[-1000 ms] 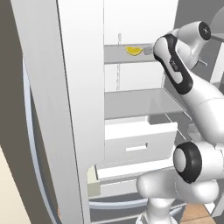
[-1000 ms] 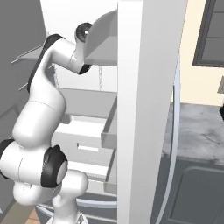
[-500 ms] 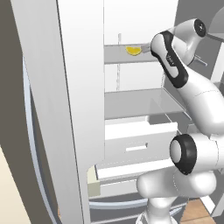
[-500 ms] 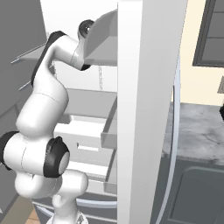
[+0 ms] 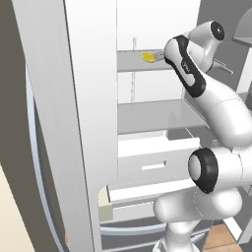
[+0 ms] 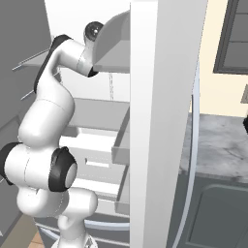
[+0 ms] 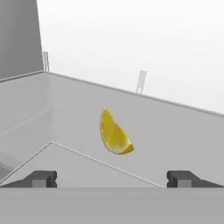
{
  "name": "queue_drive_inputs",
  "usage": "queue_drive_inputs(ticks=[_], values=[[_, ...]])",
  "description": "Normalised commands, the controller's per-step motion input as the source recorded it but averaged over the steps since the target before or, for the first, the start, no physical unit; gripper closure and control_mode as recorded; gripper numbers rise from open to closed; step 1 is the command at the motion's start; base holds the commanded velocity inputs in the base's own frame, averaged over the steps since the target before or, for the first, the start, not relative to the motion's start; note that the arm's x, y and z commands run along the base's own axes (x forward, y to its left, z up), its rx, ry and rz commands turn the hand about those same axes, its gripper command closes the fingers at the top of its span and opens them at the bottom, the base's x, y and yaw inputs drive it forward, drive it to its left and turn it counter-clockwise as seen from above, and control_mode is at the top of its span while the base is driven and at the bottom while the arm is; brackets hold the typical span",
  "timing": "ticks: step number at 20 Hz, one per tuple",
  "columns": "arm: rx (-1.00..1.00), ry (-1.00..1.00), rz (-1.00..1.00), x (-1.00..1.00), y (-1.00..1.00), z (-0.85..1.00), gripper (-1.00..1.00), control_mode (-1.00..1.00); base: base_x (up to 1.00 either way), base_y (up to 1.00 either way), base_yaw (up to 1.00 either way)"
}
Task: There is a bowl on the dining counter. Grab a lemon wedge from the fridge and place it in the bowl. Then get the liquor bottle and glass cup from the cabinet and place them next to the bowl.
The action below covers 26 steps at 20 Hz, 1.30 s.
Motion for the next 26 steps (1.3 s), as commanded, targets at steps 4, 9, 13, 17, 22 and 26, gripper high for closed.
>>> queue_drive_inputs(ticks=[4, 9, 13, 17, 22, 26], values=[[0.00, 0.00, 0.02, 0.17, 0.00, -0.01, -1.00, -1.00, 0.00, 0.00, 0.00], [0.00, 0.00, 0.03, 0.29, 0.00, 0.00, -1.00, -1.00, 0.00, 0.00, 0.00], [0.00, 0.00, 0.03, 0.28, 0.00, -0.09, -1.00, -1.00, 0.00, 0.00, 0.00], [0.00, 0.01, 0.04, 0.27, 0.00, -0.19, -1.00, -1.00, 0.00, 0.00, 0.00], [0.00, 0.00, 0.05, 0.22, 0.00, -0.22, -1.00, -1.00, 0.00, 0.00, 0.00], [0.00, 0.00, 0.05, 0.20, 0.00, -0.15, -1.00, -1.00, 0.00, 0.00, 0.00]])
